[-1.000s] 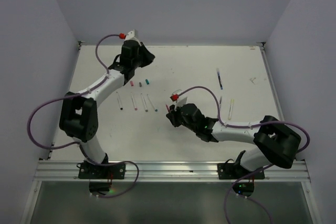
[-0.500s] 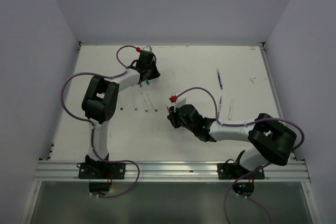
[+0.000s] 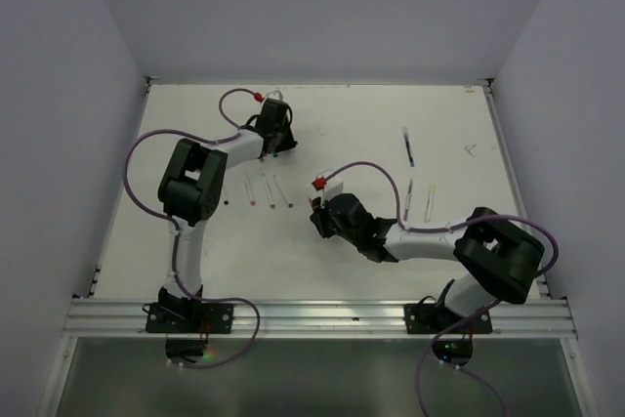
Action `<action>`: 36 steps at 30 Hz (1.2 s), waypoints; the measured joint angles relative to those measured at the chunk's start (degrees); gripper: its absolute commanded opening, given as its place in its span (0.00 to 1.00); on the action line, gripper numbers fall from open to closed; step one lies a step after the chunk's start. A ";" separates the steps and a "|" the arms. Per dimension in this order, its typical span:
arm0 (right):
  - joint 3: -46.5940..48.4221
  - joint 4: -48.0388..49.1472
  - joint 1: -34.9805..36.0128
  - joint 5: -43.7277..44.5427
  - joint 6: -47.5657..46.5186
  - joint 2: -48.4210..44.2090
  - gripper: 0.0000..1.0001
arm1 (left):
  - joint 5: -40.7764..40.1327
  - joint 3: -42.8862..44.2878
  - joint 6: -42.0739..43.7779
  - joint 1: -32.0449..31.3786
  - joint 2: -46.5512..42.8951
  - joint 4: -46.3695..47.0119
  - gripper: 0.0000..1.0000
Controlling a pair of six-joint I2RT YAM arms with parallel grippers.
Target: Open the pen caps
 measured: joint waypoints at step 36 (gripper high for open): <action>35.50 -20.85 -7.13 2.25 1.27 26.14 0.13 | -7.45 -23.10 5.09 0.00 -64.04 -5.53 0.99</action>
